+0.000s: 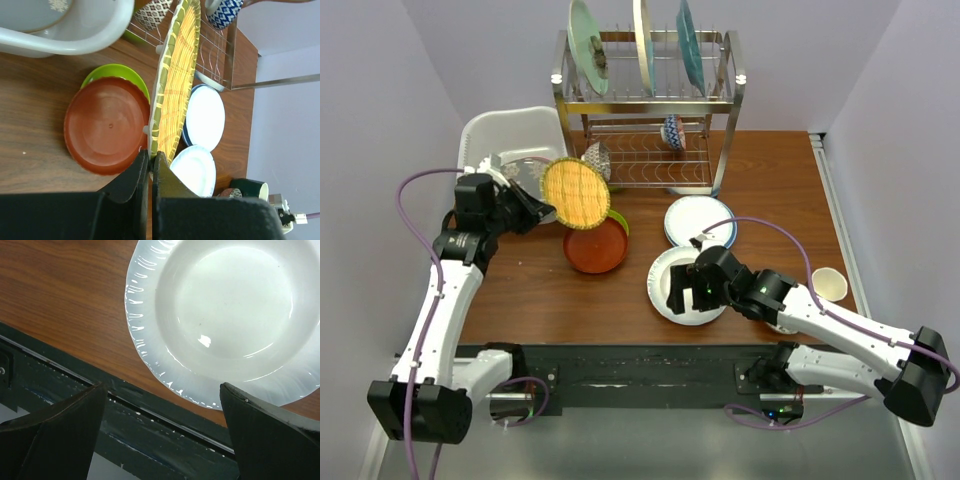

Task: Place the plates into the plastic bin on the countertop
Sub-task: Pick up the plate at the center of the board, then place the plate in the plastic bin.

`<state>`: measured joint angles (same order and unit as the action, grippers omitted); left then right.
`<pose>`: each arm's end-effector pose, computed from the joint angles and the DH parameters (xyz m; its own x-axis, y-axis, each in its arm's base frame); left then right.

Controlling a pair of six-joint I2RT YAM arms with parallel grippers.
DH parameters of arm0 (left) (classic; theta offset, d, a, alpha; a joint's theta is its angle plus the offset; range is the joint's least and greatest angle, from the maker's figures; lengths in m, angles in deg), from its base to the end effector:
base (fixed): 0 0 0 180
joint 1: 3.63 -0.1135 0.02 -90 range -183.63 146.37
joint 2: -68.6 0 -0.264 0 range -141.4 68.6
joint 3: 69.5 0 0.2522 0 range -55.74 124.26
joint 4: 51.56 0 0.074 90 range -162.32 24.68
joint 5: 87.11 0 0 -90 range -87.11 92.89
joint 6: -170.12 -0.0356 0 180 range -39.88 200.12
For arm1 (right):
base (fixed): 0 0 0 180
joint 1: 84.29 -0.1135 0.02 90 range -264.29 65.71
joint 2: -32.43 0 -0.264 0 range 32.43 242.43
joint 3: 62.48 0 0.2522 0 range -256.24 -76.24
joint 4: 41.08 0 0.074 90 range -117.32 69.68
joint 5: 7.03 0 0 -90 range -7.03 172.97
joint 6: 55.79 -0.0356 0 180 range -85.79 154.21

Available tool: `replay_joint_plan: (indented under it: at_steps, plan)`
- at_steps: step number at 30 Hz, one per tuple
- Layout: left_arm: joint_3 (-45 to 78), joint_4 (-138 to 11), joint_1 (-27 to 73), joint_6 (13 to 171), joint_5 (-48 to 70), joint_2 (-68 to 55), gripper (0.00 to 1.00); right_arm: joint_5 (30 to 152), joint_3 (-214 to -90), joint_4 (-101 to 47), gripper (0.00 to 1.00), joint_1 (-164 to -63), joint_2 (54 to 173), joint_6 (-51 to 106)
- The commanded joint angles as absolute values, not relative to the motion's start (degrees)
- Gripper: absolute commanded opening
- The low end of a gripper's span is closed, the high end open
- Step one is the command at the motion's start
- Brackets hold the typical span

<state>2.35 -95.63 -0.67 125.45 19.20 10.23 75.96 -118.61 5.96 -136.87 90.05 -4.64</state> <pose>0.2191 -0.0213 0.3420 -0.5642 -0.6543 -0.5035 -0.1569 0.6837 -0.7127 0.1269 0.1587 0.2480 -0.8183 -0.0449 -0.5731 -0.2900 0.8930 0.3442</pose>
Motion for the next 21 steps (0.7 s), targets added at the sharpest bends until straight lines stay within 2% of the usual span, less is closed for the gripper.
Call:
replay_joint_plan:
  at_steps: [1,21]
  plan:
    - [6.14,-94.68,-5.28,122.4,23.53,11.91,0.0,72.86,-119.75,7.57,0.99,-136.76,89.82,-3.93]
    - [8.07,-91.17,-13.73,122.57,20.9,6.12,0.0,74.27,-118.08,7.4,0.99,-136.76,89.73,-2.97]
